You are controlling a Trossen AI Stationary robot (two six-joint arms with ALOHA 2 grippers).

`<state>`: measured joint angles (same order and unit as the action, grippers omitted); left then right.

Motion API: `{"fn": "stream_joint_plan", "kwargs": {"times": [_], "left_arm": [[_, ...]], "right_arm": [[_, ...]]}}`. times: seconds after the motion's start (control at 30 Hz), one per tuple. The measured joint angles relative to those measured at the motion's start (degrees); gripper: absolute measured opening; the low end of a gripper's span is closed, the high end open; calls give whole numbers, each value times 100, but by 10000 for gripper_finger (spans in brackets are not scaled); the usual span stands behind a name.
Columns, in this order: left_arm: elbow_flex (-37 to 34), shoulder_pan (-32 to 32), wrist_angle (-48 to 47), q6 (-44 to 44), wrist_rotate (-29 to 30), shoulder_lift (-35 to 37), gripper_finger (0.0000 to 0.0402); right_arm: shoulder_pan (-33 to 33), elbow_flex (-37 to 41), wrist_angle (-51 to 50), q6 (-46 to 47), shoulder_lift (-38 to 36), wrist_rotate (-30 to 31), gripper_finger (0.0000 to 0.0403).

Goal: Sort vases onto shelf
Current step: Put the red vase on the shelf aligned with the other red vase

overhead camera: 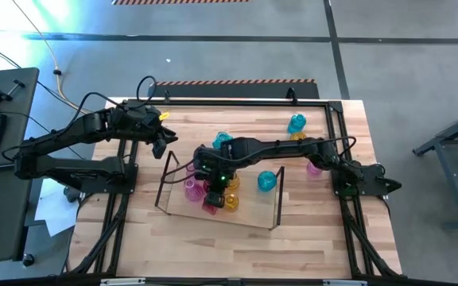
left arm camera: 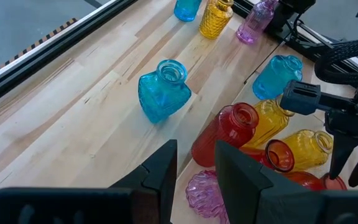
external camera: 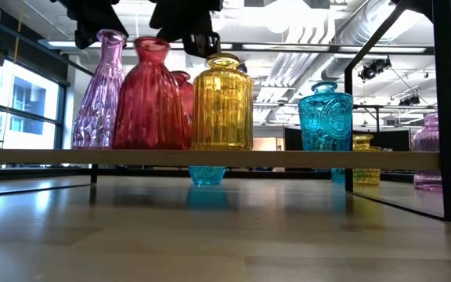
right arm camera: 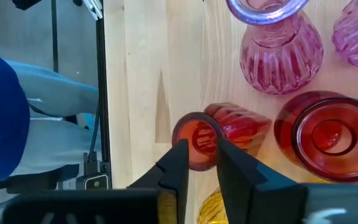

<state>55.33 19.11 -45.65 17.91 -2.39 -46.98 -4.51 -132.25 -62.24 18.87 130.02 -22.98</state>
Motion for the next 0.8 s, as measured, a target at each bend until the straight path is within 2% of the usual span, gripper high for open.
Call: {"fn": "stream_joint_plan", "kwargs": {"times": [0.13,0.53,0.8], "left_arm": [[0,0,-1,0,0,0,99],[0,0,-2,-4,-174,0,99],[0,0,-176,-117,-256,0,99]], "right_arm": [[-2,0,2,17,0,34,73],[-94,-2,316,491,0,-146,74],[-312,-103,316,869,-7,377,74]]}}
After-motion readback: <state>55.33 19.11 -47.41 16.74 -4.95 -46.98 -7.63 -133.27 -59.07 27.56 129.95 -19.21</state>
